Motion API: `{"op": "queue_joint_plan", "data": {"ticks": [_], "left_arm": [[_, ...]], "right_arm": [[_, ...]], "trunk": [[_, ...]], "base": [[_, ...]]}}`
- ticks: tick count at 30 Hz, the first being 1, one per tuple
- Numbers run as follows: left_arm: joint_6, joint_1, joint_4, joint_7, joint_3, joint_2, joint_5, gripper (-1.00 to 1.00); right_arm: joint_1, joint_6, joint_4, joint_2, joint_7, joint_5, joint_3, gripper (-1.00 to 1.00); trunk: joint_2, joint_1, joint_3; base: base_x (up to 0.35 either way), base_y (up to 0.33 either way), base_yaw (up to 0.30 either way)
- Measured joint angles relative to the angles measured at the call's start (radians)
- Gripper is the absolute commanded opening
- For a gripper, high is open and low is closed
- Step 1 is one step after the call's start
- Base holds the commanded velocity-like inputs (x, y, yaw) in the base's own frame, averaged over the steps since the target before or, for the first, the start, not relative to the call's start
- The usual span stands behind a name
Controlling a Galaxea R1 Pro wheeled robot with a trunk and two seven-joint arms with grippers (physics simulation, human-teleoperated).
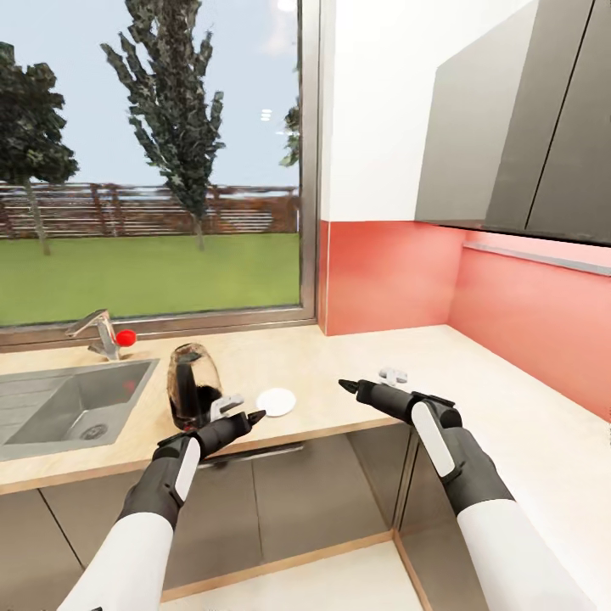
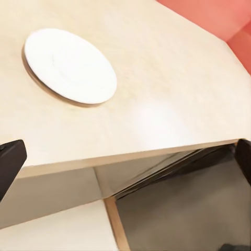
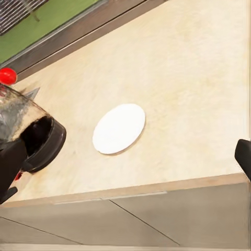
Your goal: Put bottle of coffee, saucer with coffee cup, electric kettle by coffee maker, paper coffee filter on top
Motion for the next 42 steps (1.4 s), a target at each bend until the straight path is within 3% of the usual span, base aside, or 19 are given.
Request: {"op": "queue_joint_plan", "data": {"ticks": [29, 42], "left_arm": [[0.0, 0.0, 0.0, -0.001, 0.001, 0.0, 0.0, 1.0], [0.0, 0.0, 0.002, -0.001, 0.0, -0.002, 0.0, 1.0]], "right_arm": [[0.0, 0.039, -0.062, -0.005, -0.001, 0.002, 0.0, 1.0], [0.0, 0.039, -0.057, -0.008, 0.001, 0.003, 0.0, 1.0]], "trunk": [[0.0, 0.0, 0.0], [0.0, 0.0, 0.0]], "base": [[0.001, -0.005, 0.001], [0.165, -0.091, 0.0]]}}
